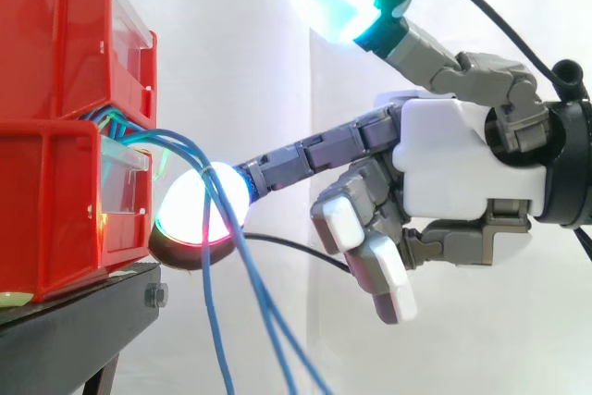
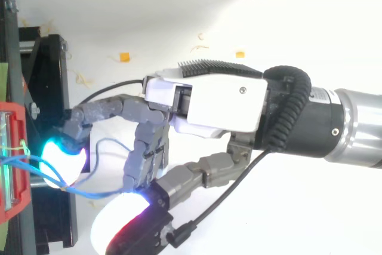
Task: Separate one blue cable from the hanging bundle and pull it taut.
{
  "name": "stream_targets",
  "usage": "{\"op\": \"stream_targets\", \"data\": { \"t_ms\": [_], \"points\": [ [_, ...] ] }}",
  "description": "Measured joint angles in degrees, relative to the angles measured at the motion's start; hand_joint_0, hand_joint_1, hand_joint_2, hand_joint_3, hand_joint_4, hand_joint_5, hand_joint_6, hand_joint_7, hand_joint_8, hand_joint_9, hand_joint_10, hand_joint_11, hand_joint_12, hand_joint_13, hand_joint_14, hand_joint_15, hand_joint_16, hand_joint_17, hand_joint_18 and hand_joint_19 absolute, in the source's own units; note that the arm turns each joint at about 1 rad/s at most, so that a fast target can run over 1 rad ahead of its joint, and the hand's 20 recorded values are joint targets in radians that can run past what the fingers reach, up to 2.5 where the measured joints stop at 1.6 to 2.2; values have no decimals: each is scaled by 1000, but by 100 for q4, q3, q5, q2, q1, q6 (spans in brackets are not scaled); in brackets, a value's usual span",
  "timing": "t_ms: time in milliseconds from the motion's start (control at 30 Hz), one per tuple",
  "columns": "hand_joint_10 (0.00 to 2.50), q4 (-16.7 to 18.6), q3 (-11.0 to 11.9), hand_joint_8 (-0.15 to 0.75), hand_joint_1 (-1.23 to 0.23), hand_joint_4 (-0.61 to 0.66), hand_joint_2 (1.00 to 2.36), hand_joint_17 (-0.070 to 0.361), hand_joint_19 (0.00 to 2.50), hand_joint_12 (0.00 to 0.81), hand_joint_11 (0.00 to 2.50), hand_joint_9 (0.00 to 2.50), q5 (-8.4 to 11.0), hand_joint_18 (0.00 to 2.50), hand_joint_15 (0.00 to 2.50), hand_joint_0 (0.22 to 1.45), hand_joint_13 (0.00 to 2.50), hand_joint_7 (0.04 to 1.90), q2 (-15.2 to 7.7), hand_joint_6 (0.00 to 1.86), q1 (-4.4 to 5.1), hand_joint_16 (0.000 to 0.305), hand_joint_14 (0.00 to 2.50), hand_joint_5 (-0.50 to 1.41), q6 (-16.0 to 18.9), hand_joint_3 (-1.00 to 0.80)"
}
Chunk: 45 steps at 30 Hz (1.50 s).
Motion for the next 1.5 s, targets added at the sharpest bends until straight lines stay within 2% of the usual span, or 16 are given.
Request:
{"op": "stream_targets", "data": {
  "t_ms": [167,533,833,1067,1300,1500],
  "points": [
    [11,79,-61,412,-512,378,1000,198,227,494,313,1362,-37,1530,365,357,1397,1011,2,504,0,88,12,-76,103,-500],
    [11,109,-72,412,-516,404,1000,203,248,476,313,1359,-58,1496,402,356,1380,1020,2,504,-1,90,13,-83,352,-500],
    [13,185,-72,418,-558,423,1000,208,253,475,313,1366,-187,1492,411,343,1376,1056,2,503,-1,92,16,-78,845,-500],
    [11,215,-96,417,-594,422,1000,212,259,484,317,1332,-308,1492,408,333,1362,1042,2,503,0,94,13,-87,1069,-500],
    [10,384,-219,416,-589,422,1000,213,264,479,301,1325,-507,1493,404,328,1353,1028,1,504,4,94,13,-89,1233,-500],
    [11,696,-416,414,-585,411,1000,214,267,482,310,1324,-555,1485,415,329,1350,995,1,503,15,95,13,-92,1264,-500]
  ]
}}
